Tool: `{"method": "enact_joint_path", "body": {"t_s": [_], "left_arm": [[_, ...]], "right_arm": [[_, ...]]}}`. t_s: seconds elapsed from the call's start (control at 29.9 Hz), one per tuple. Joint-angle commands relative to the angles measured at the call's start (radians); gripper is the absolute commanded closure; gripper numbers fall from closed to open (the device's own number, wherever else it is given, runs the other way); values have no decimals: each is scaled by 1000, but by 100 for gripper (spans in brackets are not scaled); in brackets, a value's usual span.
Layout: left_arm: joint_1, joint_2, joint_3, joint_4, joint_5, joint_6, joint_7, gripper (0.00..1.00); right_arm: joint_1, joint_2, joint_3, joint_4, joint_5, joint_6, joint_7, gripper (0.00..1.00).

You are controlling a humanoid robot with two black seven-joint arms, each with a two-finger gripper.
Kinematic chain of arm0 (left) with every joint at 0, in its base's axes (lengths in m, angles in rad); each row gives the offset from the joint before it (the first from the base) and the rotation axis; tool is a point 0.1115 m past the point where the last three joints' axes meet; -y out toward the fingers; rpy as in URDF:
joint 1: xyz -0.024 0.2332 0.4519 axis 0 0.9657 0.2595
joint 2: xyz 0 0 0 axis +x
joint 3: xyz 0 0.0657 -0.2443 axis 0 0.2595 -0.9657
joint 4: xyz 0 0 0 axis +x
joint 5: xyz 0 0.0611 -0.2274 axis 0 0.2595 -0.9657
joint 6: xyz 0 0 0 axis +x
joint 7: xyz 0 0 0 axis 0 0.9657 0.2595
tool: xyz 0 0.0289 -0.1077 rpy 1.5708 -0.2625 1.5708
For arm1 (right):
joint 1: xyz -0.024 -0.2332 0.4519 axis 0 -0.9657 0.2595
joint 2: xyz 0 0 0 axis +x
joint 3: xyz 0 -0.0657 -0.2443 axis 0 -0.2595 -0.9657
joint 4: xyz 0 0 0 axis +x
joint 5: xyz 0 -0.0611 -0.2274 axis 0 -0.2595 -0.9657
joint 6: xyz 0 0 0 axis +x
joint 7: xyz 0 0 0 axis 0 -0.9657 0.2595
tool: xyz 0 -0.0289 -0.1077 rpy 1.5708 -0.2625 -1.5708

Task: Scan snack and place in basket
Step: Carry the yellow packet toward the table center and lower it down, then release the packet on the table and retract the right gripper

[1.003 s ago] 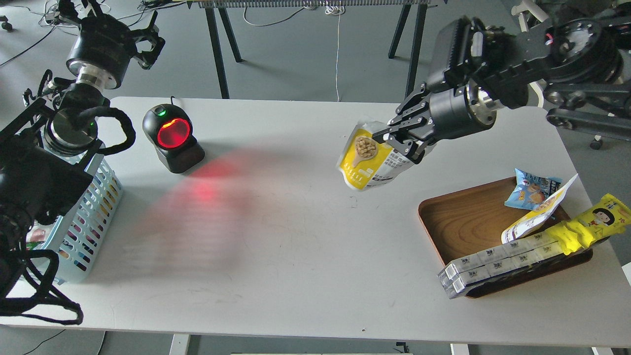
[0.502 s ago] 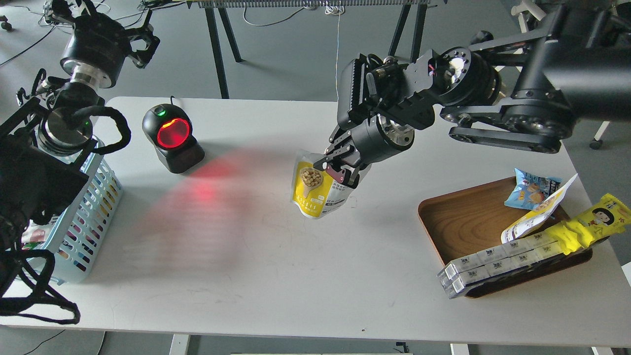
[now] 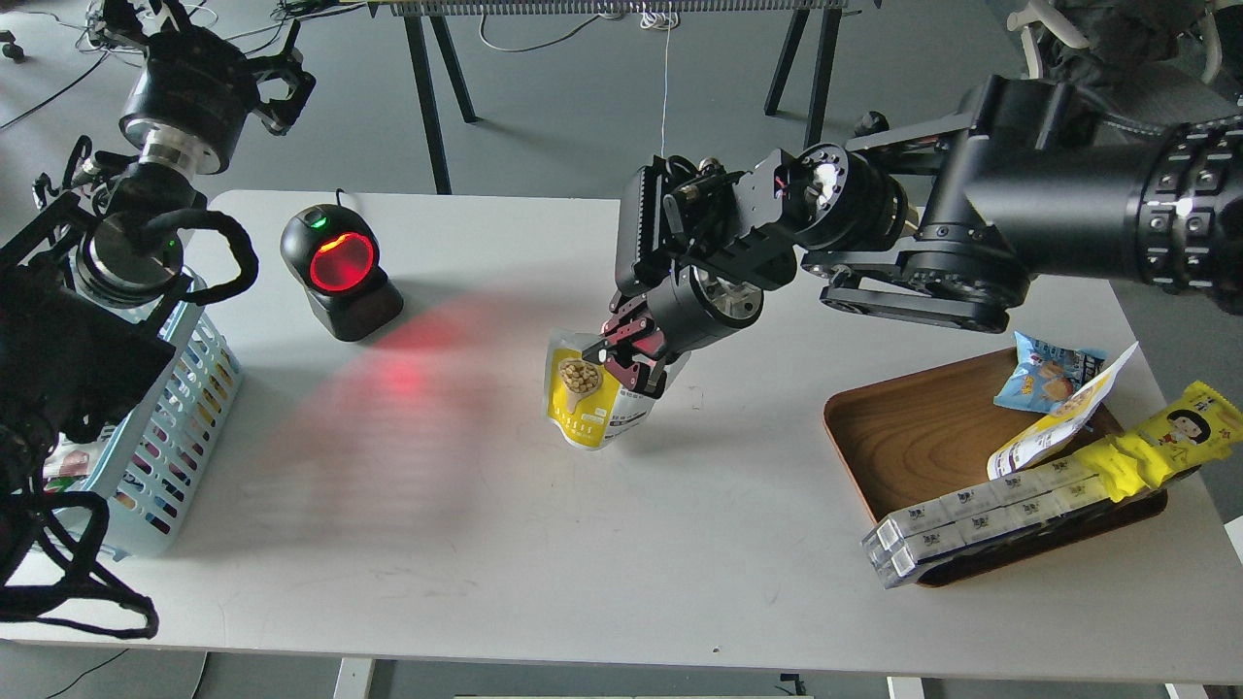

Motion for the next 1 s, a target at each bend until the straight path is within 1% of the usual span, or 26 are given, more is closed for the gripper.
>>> {"method": "enact_joint_path", "body": {"t_s": [0.0,0.1,0.3,0.37,0.54,0.64,0.7,0.77,0.8,0.87,0.97], "left_arm": [[0,0,0,0,-1,0,0,0],[0,3,0,0,1,0,0,0],[0,3,0,0,-1,0,0,0],[0,3,0,0,1,0,0,0],[0,4,0,0,-1,0,0,0],[0,6,0,0,1,0,0,0],[-1,6,0,0,-1,0,0,0],[0,10,0,0,-1,0,0,0],[0,15,0,0,-1,0,0,0],[0,23,0,0,-1,0,0,0],[0,30,1,0,-1,0,2,0]], "right_arm": [[-5,17,-1,-12,-2,-1,0,100],[-5,17,-1,-12,-2,-1,0,99],[-8,17,-4,-12,-2,-1,0,87],[-8,17,-4,-12,-2,-1,0,86],[-2,8,-3,-4,0,-1,0,66],[12,-9,1,7,0,-1,0,49],[30,-35,1,28,2,-1,0,43],[63,-69,8,68,9,2,0,36],[70,-84,14,83,23,7,0,34],[87,-124,24,125,69,10,0,28],[119,-198,24,186,107,13,0,24]]}}
